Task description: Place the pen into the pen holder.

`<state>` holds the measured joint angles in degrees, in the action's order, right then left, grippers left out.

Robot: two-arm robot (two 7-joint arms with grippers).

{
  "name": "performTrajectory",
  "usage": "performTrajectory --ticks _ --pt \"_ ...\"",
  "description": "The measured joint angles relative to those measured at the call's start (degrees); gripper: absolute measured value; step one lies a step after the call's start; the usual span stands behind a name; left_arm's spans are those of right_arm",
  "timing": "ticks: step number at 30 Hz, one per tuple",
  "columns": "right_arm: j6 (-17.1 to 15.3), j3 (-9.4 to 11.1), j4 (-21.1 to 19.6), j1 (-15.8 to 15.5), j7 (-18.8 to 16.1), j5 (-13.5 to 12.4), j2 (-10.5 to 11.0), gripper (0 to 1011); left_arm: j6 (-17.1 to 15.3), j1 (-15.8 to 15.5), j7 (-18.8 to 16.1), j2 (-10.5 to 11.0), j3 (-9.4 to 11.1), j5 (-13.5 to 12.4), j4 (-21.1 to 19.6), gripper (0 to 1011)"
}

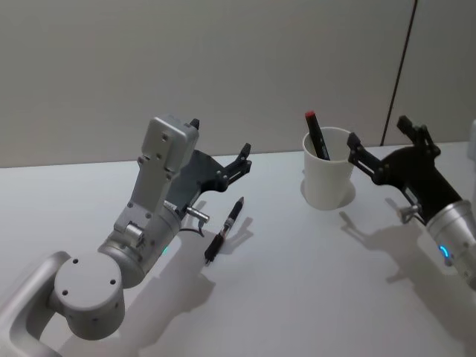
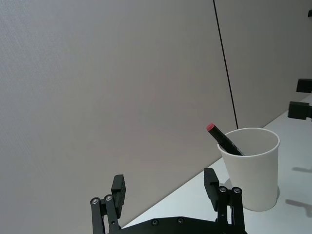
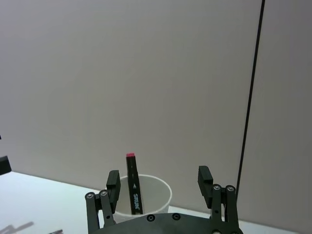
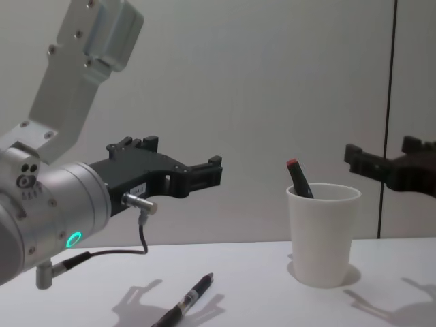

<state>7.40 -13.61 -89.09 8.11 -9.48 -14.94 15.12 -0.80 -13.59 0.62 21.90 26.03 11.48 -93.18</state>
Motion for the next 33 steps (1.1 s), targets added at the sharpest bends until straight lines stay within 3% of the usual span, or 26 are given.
performTrajectory --ticks 17,33 --pt "-8.76 0.65 -11.39 -8.35 5.31 -1.49 3.97 1002 0.00 0.00 0.00 0.00 0.00 0.00 0.00 1001" --pt "-9.40 0.70 -12.18 -8.97 5.71 -1.60 4.23 1001 -0.10 0.11 0.77 -0.02 -0.17 0.87 0.00 1001"
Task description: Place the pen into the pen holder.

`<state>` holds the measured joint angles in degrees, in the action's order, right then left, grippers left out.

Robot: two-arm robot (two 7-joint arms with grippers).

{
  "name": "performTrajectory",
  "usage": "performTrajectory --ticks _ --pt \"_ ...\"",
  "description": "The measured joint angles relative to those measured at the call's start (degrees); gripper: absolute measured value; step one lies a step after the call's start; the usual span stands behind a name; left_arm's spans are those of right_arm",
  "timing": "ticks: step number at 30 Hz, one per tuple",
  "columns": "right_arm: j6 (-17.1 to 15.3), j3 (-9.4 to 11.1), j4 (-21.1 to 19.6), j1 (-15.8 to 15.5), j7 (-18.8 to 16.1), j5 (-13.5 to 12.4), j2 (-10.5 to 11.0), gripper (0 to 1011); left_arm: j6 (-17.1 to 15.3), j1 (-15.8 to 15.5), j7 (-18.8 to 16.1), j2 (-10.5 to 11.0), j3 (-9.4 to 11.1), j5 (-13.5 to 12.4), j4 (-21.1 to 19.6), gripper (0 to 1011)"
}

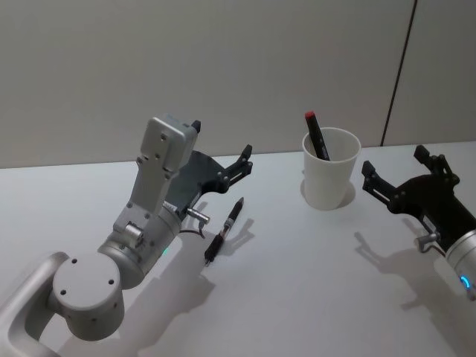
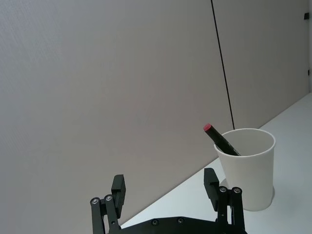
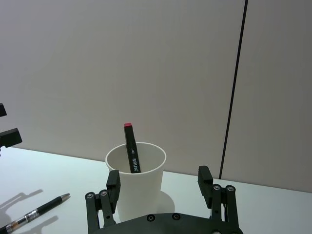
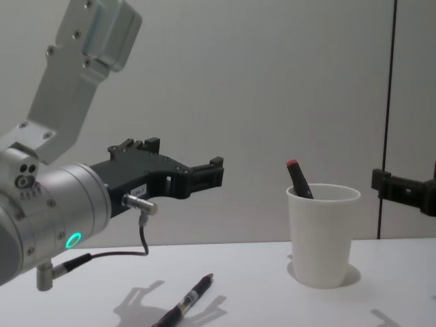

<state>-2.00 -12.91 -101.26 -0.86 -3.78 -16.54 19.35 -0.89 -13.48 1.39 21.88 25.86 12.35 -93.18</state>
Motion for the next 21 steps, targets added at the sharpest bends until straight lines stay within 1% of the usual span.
performTrajectory --ticks 4,11,12,15,18,20,21 --pt "0.00 -0.02 0.00 0.01 0.00 0.00 -0.01 1001 -0.72 0.15 0.87 0.21 -0.18 0.83 -0.31 1001" --pt "0.01 -0.04 0.00 0.02 -0.02 0.00 -0.02 1001 -3.80 0.76 3.03 1.21 -0.69 2.96 -1.84 1001" --pt "0.01 -0.03 0.00 0.02 -0.02 0.00 -0.01 1001 -4.85 0.97 3.60 1.49 -0.80 3.56 -2.27 1001" --pt "0.02 -0.03 0.01 0.02 -0.03 0.01 -0.02 1001 -6.26 1.37 4.26 1.96 -0.96 4.33 -2.98 1001" --pt "0.04 -0.04 0.02 0.02 -0.04 0.03 -0.01 1001 -8.49 1.90 5.00 2.54 -1.12 5.43 -3.92 1001" --pt "0.05 -0.04 0.03 0.02 -0.04 0.05 -0.02 1001 -10.79 2.36 5.57 3.02 -1.22 6.51 -4.76 1001" --pt "0.05 -0.03 0.04 0.02 -0.04 0.05 -0.02 1001 -11.36 2.47 5.66 3.11 -1.24 6.76 -4.94 1001"
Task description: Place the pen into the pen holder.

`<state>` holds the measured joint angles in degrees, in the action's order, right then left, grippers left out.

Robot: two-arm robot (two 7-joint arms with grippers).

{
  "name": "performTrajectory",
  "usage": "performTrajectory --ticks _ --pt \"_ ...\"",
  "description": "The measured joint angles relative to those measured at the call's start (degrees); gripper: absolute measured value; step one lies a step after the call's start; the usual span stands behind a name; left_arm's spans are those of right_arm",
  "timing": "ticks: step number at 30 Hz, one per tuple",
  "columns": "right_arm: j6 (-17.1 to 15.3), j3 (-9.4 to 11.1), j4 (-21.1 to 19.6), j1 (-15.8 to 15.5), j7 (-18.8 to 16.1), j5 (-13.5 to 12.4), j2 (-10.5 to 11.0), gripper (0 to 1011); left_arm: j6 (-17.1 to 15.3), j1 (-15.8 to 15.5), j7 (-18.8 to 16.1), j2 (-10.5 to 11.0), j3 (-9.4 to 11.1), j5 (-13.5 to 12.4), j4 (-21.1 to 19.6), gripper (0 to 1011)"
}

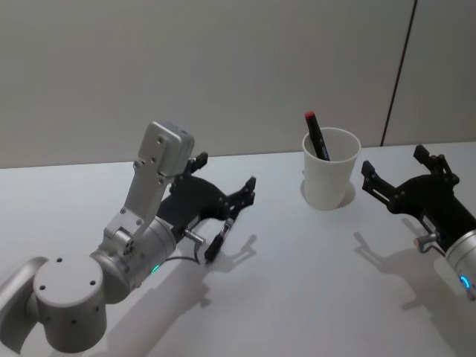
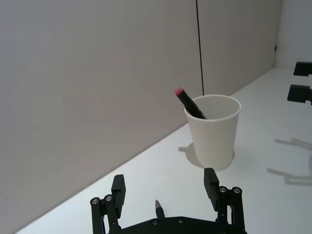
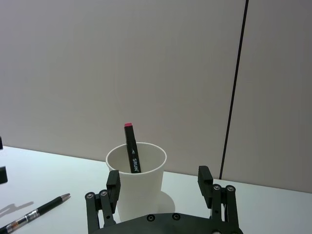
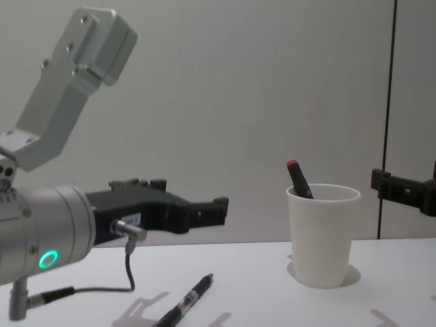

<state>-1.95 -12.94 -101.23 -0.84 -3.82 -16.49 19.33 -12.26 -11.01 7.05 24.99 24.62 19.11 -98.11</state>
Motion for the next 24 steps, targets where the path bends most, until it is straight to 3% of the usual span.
performTrajectory --ticks 10,24 --pt "0.01 0.00 0.01 0.00 -0.01 0.03 0.00 1002 -6.96 1.42 -0.45 0.31 0.11 3.23 -1.61 1001" --pt "0.00 0.00 0.01 0.00 -0.01 0.03 0.00 1001 -12.57 2.18 -5.08 -1.28 0.33 7.19 -1.26 1001"
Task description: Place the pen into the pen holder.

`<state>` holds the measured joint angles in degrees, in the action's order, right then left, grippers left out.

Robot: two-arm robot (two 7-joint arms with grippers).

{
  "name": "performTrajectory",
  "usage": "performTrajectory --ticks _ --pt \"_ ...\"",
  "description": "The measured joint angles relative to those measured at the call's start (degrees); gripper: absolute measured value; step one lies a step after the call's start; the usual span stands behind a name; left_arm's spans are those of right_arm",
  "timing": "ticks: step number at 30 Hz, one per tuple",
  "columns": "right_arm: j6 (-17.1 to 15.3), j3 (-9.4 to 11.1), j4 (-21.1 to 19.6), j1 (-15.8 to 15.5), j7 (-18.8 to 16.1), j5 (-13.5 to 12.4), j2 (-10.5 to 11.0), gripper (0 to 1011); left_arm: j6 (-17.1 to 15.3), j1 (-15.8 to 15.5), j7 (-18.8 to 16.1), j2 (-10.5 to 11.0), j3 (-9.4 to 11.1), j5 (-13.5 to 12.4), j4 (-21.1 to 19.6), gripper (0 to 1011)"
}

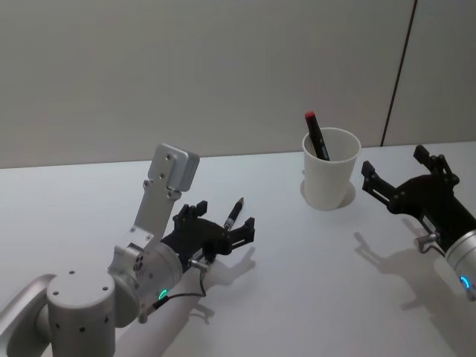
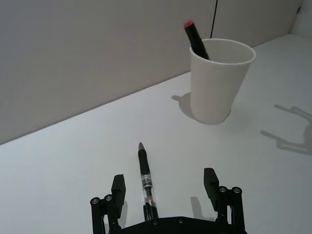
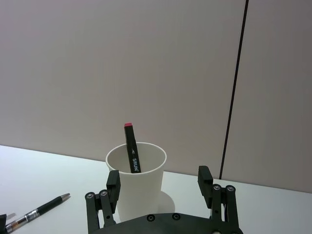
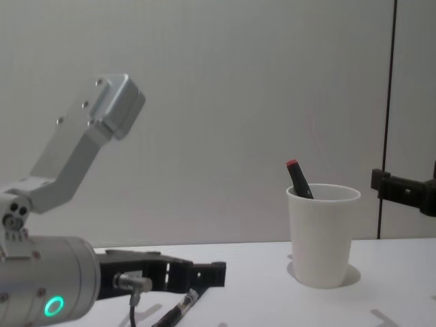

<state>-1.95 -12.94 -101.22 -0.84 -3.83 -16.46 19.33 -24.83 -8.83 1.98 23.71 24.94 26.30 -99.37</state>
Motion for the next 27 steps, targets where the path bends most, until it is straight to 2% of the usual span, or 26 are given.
performTrajectory --ticks 14,27 --pt "0.00 0.00 -0.01 0.00 0.00 0.00 0.00 1001 -3.96 0.42 -5.05 -1.49 -0.86 5.81 1.39 1001" --pt "0.00 0.00 -0.01 0.00 0.00 0.00 0.00 1001 -6.42 -0.06 -6.11 -2.27 -1.33 7.70 2.34 1001"
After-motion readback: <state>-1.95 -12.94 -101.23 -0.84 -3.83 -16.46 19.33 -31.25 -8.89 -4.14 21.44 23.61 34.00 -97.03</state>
